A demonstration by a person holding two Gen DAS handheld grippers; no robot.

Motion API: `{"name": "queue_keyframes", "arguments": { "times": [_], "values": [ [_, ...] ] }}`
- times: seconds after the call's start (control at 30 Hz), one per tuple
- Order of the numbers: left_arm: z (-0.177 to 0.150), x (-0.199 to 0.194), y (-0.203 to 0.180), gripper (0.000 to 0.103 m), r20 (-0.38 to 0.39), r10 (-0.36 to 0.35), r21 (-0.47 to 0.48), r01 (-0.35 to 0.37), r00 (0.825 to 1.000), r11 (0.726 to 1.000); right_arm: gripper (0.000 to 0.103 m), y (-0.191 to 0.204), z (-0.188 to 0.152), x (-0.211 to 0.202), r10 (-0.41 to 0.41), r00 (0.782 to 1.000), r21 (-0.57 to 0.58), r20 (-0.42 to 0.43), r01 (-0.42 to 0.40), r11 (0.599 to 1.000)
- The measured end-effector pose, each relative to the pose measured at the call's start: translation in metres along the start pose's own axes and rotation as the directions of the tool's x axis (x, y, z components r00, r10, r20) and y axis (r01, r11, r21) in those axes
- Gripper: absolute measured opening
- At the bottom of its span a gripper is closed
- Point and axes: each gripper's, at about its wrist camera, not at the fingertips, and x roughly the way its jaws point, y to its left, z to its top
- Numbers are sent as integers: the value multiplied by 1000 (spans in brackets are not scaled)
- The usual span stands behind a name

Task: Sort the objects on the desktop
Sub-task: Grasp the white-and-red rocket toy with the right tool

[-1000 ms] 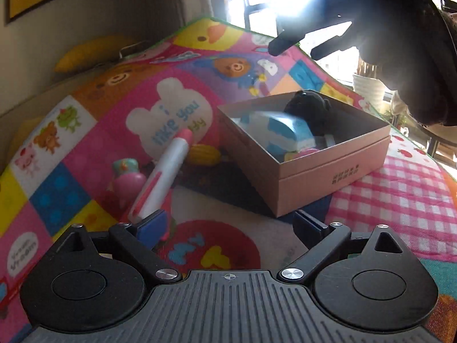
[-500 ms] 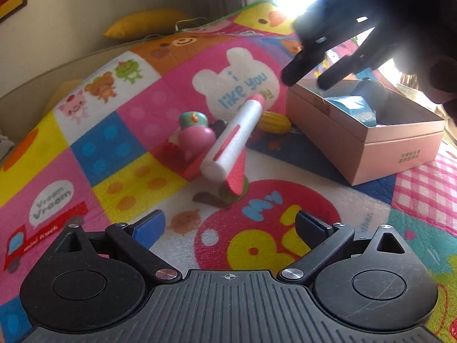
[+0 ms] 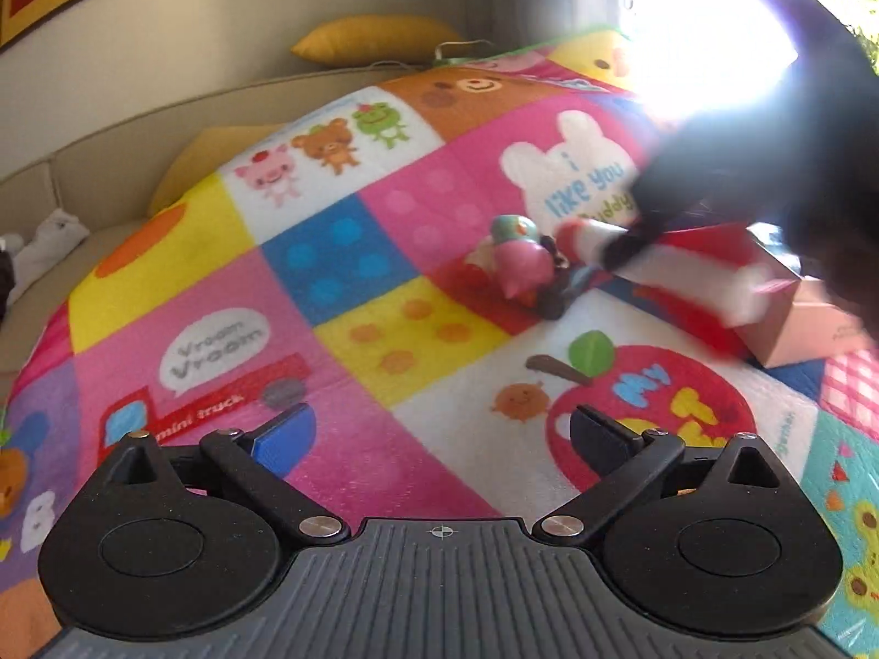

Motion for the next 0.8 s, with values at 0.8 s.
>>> {"name": "queue_keyframes", "arguments": {
  "times": [0.8],
  "values": [
    [52,115,-109,67,-21,39,256,-32,999,966,51,-132,-192,-142,80,979,16,187,-85,996]
  ]
}}
